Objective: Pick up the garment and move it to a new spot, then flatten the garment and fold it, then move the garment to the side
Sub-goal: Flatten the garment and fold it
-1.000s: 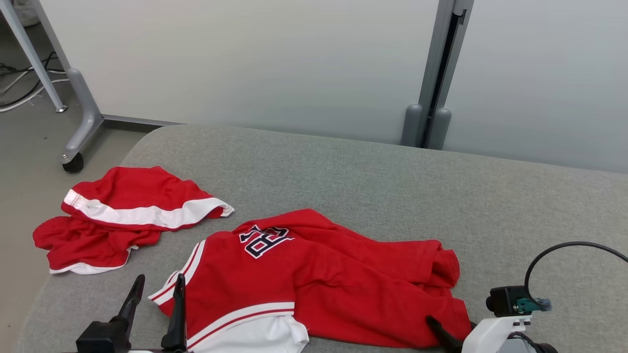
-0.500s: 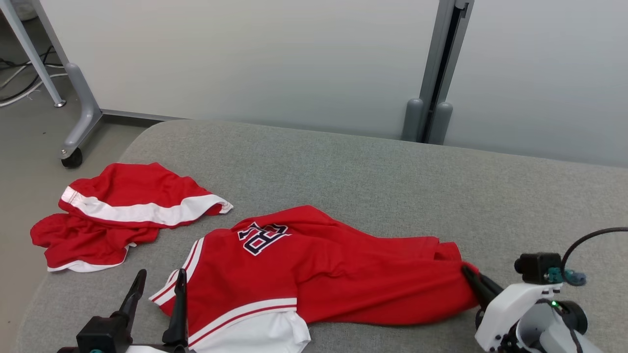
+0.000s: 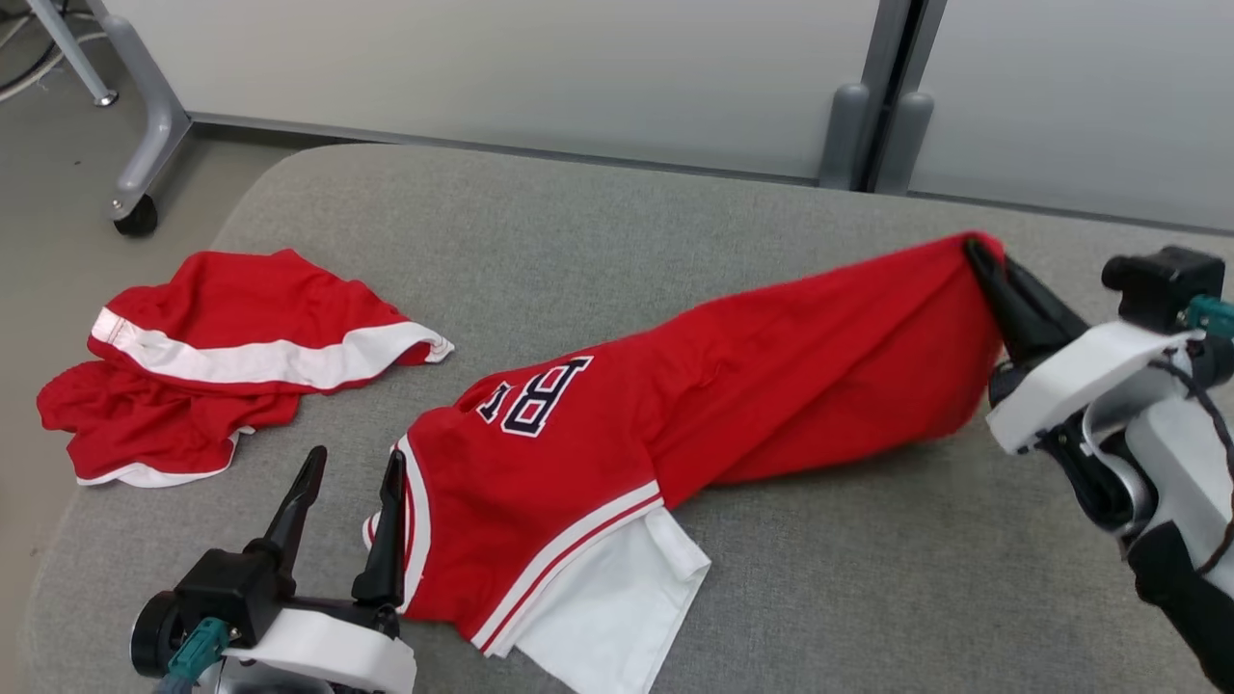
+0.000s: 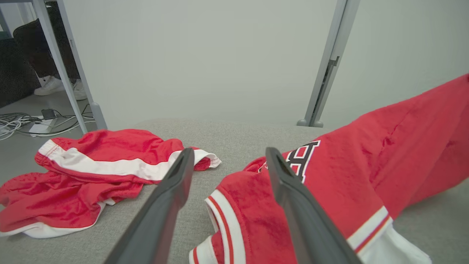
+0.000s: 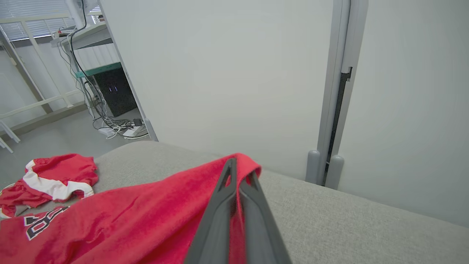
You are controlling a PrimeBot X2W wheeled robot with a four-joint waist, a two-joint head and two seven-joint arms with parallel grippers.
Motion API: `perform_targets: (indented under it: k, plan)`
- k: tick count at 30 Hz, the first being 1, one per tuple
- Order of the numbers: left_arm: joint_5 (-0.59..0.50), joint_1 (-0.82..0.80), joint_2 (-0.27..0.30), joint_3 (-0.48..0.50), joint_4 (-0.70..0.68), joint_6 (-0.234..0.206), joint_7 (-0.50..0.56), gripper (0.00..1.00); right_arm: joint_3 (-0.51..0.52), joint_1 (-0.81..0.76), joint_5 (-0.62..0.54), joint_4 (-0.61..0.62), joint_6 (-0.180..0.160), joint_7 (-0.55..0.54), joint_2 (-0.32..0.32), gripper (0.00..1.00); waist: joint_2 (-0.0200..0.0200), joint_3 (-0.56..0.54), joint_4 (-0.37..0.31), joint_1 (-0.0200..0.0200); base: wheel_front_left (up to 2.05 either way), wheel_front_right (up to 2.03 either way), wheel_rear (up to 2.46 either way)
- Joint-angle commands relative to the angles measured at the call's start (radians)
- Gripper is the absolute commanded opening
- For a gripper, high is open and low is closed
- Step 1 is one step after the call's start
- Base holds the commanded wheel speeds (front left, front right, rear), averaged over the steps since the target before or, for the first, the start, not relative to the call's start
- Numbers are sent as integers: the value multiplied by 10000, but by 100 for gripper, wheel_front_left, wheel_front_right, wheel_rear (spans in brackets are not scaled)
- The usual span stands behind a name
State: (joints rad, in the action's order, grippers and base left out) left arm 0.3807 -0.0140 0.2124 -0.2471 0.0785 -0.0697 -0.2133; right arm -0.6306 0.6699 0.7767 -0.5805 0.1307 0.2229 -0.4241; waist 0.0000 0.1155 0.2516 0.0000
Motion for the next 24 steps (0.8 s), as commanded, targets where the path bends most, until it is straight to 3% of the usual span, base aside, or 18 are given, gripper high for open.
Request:
perform_targets:
  k: [1, 8, 15, 24]
  plan:
    - [61, -224, 15, -8, 44, 73, -69, 100, -81, 257, -92, 12, 2, 163, -110, 0, 0, 352, 38, 0, 0, 0, 0]
    - [88, -536, -114, -92, 440, 158, -210, 100, -883, 362, 50, 260, 2, 443, -272, 0, 0, 423, -97, 0, 0, 0, 0]
    - [175, -179, -92, -30, 744, 122, -295, 100, -329, -1871, 60, 1657, 2, 433, -244, 0, 0, -232, -539, 0, 0, 0, 0]
    - [275, 393, 75, -29, 758, -14, -186, 100, -1239, -4383, 624, 2400, 2, 433, -570, 0, 0, -1127, -1219, 0, 0, 0, 0]
